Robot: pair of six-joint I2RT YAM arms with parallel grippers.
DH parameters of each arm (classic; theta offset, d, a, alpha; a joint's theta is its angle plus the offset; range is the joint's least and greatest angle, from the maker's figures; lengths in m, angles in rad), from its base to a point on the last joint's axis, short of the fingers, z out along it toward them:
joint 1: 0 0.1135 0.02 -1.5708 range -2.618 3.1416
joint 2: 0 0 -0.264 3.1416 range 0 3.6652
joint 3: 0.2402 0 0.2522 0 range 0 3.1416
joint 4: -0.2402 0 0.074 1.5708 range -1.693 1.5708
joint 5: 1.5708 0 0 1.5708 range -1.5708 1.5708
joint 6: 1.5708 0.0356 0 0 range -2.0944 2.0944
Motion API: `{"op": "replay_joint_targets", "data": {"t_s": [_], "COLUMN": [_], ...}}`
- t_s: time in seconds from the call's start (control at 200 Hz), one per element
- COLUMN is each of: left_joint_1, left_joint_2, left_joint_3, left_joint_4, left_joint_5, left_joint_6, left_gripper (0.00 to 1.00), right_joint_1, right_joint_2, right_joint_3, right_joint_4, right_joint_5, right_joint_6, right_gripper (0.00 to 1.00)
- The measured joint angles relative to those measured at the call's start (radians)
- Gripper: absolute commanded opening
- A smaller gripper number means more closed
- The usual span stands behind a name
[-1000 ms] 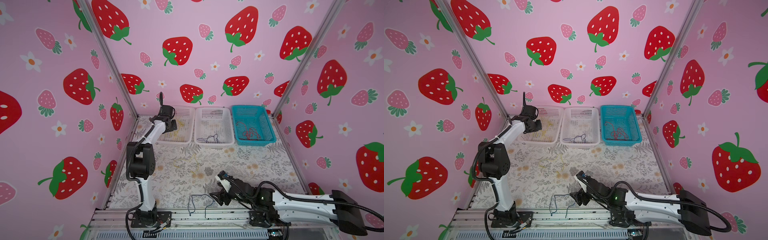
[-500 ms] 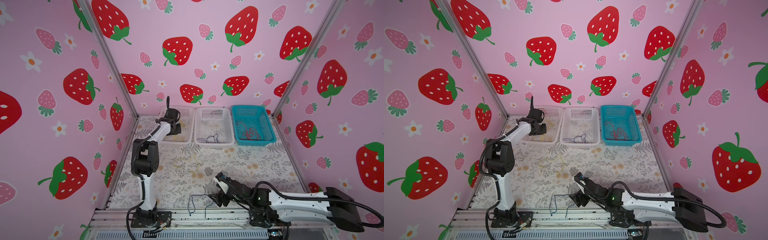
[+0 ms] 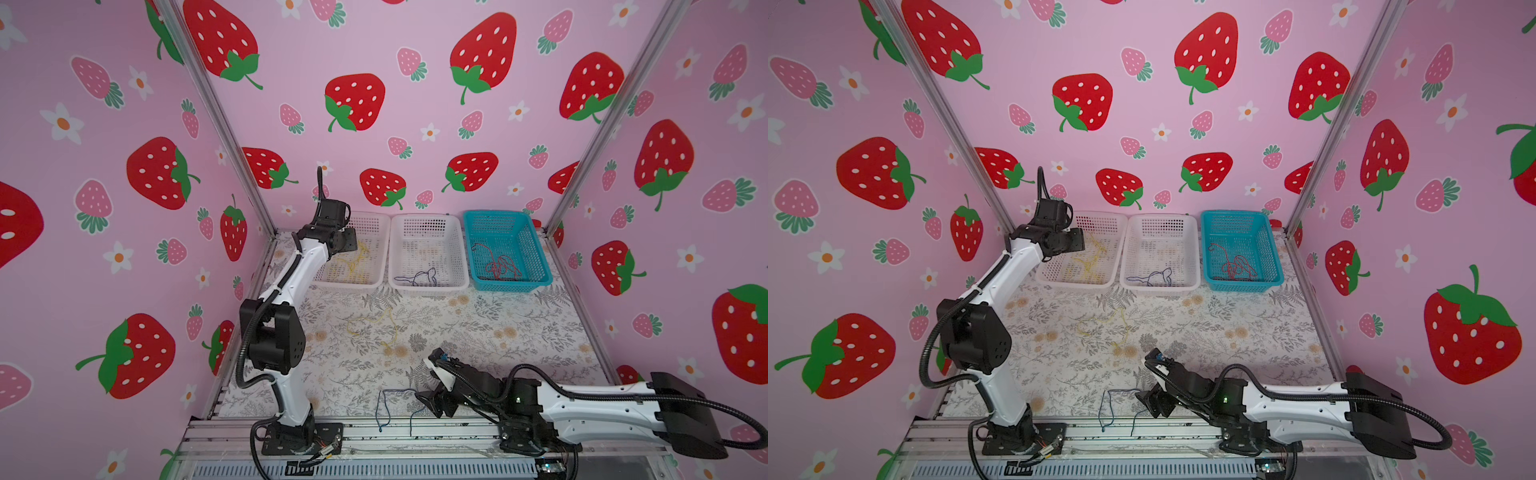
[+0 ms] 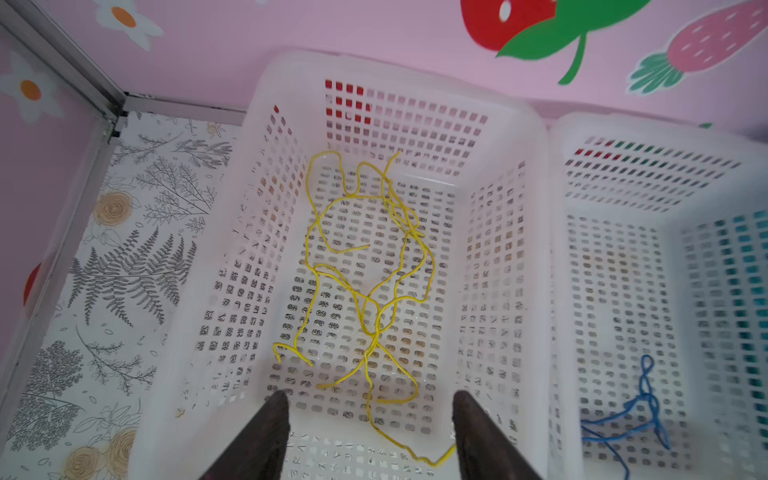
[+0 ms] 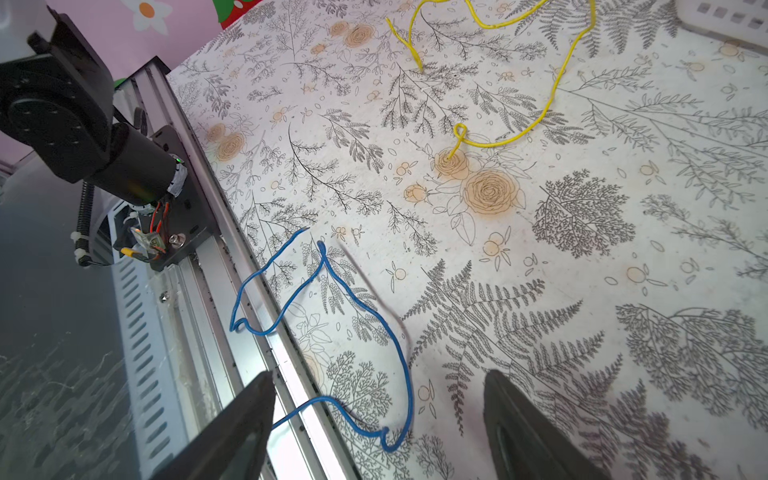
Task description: Untangle the cables
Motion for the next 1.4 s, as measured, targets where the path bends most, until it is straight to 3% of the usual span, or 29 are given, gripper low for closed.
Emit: {"op": "replay_joint_targets", "data": {"t_s": [0.09,0.16,0.425,0.52,0.675,0.925,1.181,1.401], "left_joint_1": [0.003,0.005,0.005,0.005,0.005,0.005,-0.002,-0.005], "left_joint_2": [-0.090,-0.170,-0.507,-0.622,-0.816,-1.025,-1.171,-1.195], "left_joint_3": [-0.026,-0.063,-0.359,-0.491,-0.692,-0.923,-1.031,-1.032], "left_joint_4": [0.018,0.031,0.103,0.117,0.127,0.133,0.143,0.151], "left_joint_5": [0.003,0.007,0.030,0.028,0.025,-0.005,-0.060,-0.068], "left_joint_6": [-0.016,-0.035,-0.096,-0.114,-0.138,-0.157,-0.166,-0.179], "left_gripper": [0.85,1.00,0.99,0.99,0.99,0.99,0.99,0.99], "right_joint_1": [0.004,0.013,0.091,0.099,0.099,0.099,0.082,0.041], "right_joint_2": [0.017,0.042,0.199,0.279,0.339,0.496,0.579,0.600], "right_joint_3": [0.000,0.000,0.024,0.071,0.109,0.220,0.246,0.263], "right_joint_4": [-0.002,-0.004,-0.015,-0.016,0.016,0.037,0.058,0.083], "right_joint_5": [0.000,-0.002,0.021,0.042,0.077,0.095,0.095,0.085], "right_joint_6": [0.003,0.007,-0.009,-0.035,-0.087,-0.181,-0.245,-0.275], "right_gripper": [0.80,0.80,0.80,0.75,0.76,0.75,0.67,0.59]}}
